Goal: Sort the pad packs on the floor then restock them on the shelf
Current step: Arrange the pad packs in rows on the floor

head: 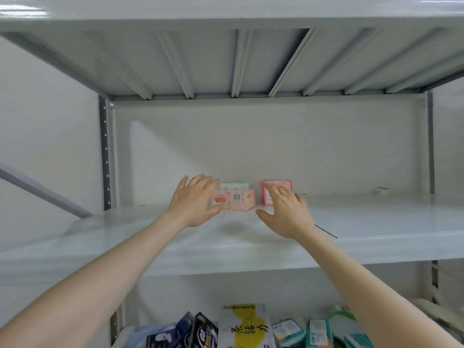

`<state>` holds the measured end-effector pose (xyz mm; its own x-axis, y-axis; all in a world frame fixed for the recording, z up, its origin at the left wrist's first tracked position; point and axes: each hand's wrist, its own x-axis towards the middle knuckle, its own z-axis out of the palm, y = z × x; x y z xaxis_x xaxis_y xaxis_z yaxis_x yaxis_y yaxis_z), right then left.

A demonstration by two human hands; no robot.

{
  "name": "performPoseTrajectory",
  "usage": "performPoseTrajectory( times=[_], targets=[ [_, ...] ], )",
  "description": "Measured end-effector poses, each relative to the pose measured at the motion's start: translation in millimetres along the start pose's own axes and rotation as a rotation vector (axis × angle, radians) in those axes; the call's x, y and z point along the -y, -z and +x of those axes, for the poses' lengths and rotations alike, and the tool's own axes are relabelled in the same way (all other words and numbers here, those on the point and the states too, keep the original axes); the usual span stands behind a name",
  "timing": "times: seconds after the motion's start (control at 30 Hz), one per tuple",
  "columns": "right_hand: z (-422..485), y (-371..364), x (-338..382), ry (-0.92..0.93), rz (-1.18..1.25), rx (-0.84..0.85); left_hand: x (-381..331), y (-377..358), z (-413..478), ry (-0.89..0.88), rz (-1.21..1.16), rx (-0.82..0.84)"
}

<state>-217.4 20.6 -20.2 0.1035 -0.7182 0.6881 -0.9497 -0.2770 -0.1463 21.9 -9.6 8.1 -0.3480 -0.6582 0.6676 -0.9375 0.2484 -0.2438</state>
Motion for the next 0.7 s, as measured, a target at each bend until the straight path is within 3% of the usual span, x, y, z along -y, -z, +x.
performPoseTrajectory(
  times=[0.37, 0.7],
  targets=[
    [112.3, -64.4, 15.0, -0.121, -0.074, -0.002, 71.2, -76.1, 95.1, -0.134, -0.070, 0.070],
    [179.3, -96.9, 4.7, -0.188, -0.160, 0.141, 95.7, -141.5, 154.4, -0.187, -0.140, 0.207]
  ],
)
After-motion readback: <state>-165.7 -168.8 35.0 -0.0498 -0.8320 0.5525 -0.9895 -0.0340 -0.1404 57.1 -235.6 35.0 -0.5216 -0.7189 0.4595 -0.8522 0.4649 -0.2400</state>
